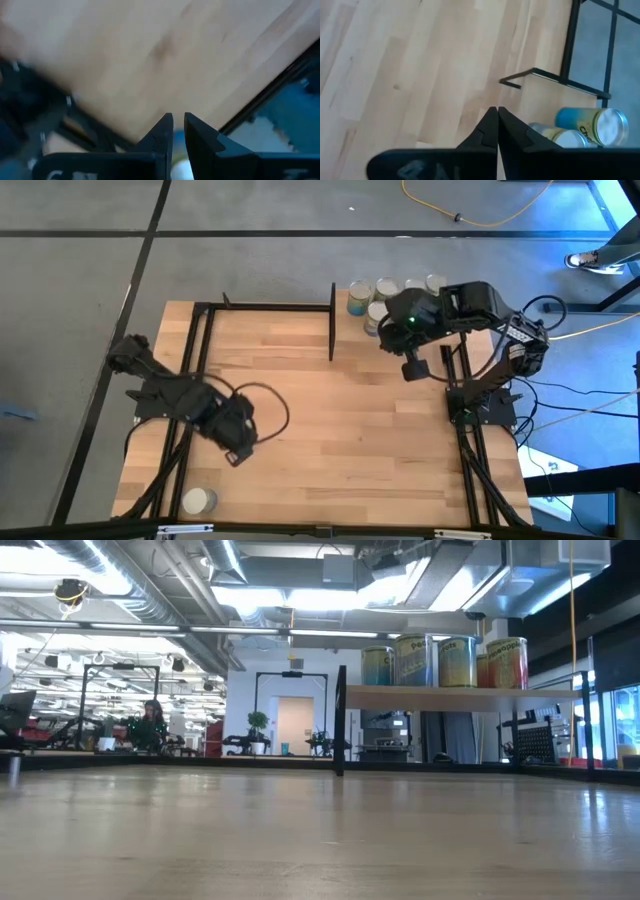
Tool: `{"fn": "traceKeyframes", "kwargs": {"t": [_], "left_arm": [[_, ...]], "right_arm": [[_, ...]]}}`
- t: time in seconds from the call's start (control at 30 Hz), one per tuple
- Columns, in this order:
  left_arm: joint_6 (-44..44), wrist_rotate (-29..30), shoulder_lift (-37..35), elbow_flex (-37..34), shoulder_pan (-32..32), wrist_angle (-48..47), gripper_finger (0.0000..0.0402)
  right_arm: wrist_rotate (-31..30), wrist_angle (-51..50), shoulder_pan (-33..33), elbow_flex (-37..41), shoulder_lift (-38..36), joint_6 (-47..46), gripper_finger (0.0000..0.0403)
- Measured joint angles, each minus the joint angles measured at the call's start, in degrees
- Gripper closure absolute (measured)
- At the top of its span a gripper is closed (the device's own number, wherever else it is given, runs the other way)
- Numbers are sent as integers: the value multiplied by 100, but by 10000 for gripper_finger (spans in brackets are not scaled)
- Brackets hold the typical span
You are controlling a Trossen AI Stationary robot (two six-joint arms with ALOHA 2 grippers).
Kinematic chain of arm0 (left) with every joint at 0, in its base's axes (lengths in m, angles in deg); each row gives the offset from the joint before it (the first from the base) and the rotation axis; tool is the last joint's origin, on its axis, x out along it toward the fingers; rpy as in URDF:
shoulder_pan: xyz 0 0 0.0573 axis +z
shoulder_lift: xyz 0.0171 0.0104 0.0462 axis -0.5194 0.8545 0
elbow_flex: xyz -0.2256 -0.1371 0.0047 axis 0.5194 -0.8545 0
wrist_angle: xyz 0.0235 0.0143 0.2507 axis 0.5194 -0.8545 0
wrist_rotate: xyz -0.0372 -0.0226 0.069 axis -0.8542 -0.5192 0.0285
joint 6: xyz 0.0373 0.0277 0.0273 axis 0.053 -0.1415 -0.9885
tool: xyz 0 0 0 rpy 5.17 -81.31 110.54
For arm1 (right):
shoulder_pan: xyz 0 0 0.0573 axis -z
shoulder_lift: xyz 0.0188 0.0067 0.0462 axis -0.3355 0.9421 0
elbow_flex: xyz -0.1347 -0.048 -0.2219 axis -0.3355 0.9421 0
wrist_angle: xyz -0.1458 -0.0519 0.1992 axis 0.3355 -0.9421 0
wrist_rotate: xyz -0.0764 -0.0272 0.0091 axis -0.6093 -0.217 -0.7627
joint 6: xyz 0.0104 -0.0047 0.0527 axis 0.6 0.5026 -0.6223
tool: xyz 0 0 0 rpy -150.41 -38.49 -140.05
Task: Pick and place cans onto a shelf
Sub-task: Put the canned peas on the shelf
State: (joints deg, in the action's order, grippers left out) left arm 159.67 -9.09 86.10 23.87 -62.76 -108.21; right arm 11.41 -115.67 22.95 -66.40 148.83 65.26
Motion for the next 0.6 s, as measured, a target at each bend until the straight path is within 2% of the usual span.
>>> {"fn": "traceKeyframes", "kwargs": {"t": [0.17, 0.3, 0.4, 0.6], "left_arm": [[731, -1038, 96, -645, -220, 87, 360], [1268, -1536, 82, -1118, -296, 291, 360], [1797, -1725, 101, -1358, -521, 778, 360], [3080, -1544, 98, -1579, -1059, 1911, 360]], "right_arm": [[-3, 51, -189, 0, 0, -159, 398], [-2, 103, -293, 0, 0, -371, 398], [50, 100, -385, 2, 0, -420, 398], [1023, 97, -608, 2, 0, 6, 398]]}}
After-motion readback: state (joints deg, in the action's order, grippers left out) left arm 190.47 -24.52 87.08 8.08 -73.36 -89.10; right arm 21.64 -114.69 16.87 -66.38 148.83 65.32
